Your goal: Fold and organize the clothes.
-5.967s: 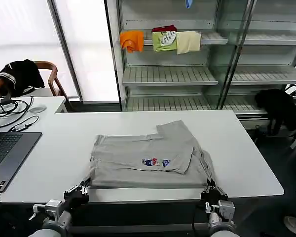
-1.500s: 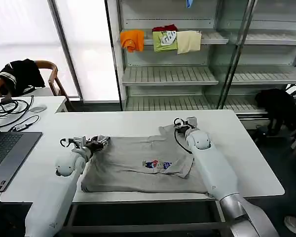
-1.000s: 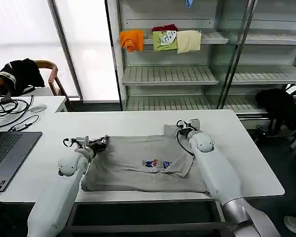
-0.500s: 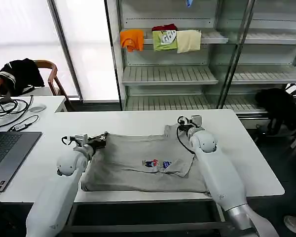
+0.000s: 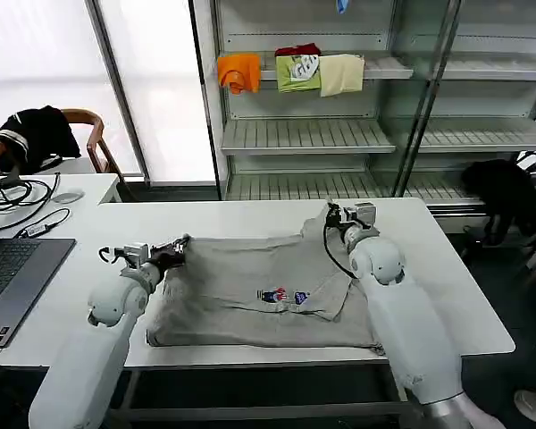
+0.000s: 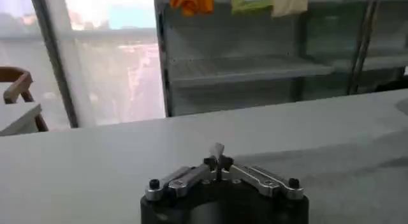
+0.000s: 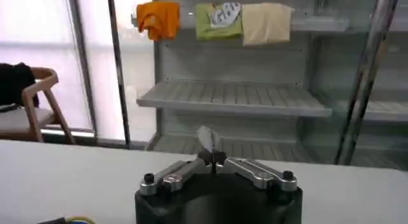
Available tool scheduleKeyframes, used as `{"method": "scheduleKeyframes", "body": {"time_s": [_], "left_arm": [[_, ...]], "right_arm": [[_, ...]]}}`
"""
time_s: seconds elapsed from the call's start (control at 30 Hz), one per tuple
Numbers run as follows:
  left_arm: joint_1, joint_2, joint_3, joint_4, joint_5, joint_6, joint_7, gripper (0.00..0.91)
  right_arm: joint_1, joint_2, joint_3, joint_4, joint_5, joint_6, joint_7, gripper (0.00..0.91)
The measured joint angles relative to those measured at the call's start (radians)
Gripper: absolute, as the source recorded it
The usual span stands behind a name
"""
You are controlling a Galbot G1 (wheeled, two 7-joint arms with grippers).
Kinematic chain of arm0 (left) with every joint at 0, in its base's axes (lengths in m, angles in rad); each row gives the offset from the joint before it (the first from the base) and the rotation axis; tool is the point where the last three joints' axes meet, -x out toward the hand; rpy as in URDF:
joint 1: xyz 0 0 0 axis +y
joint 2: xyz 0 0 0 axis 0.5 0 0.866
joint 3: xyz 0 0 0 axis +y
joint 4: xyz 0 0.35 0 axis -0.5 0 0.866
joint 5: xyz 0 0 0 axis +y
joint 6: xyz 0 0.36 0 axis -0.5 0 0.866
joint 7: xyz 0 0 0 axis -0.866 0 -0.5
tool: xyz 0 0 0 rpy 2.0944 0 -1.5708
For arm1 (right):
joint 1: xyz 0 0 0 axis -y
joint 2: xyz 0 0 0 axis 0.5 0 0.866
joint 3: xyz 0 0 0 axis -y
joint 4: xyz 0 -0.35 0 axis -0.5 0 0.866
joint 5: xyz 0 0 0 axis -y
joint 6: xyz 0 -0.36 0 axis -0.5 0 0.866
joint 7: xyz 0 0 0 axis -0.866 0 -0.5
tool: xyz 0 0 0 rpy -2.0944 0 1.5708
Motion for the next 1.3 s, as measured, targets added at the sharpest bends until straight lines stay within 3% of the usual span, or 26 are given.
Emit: {"method": "scheduleKeyframes", "body": {"time_s": [0.63,1.3], "left_arm": [[0.220,0.042,-0.073,-0.221,0.013,0.000,0.009,0.020],[0.394,0.044,-0.108,-0.336,0.060,-0.005,0.019,0.020]], "right_arm": [[-0.349,-0.007,0.083,0.312,-0.027,0.016,0.052,0.000],[-0.663,-0.001,0.168,0.489,-0.080,0.047,0.115,0.000]]}}
